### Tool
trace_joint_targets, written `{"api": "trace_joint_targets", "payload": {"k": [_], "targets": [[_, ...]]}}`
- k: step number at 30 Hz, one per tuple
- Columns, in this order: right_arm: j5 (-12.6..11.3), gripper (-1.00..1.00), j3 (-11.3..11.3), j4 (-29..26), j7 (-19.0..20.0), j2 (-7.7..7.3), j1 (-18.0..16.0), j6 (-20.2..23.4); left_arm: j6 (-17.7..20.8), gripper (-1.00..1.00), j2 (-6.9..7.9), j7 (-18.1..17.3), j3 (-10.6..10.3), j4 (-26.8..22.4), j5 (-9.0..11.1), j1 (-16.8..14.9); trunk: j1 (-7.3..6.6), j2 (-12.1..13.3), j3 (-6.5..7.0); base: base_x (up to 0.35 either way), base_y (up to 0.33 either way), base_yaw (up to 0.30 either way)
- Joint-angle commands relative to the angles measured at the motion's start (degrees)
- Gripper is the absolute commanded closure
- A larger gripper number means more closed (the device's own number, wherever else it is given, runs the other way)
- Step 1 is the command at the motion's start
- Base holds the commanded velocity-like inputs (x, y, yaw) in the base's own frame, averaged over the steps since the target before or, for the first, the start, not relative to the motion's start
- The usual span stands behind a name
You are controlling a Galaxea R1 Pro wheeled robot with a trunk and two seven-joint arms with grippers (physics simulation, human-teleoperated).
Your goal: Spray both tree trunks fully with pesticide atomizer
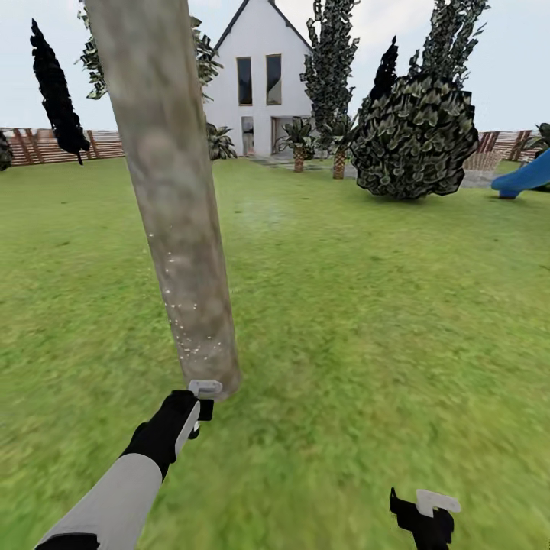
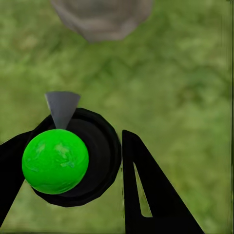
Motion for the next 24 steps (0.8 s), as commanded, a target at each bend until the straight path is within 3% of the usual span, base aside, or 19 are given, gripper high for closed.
{"api": "trace_joint_targets", "payload": {"k": [1,8,24], "targets": [[0.0,-1.00,0.0,0.0,0.0,0.00,0.0,0.0,0.0,1.00,0.00,0.0,0.0,0.0,0.0,0.0,0.00,0.0,0.00,0.005,-0.275,0.034],[0.0,-1.00,0.0,0.0,0.0,0.00,0.0,0.0,0.0,1.00,0.05,0.0,0.1,0.0,0.0,0.0,0.00,0.0,0.00,0.001,-0.275,0.043],[0.0,-1.00,0.0,0.0,0.0,0.00,0.0,0.0,0.0,1.00,0.00,0.0,0.1,0.0,0.0,0.0,0.00,0.0,0.00,0.000,-0.276,0.273]]}}
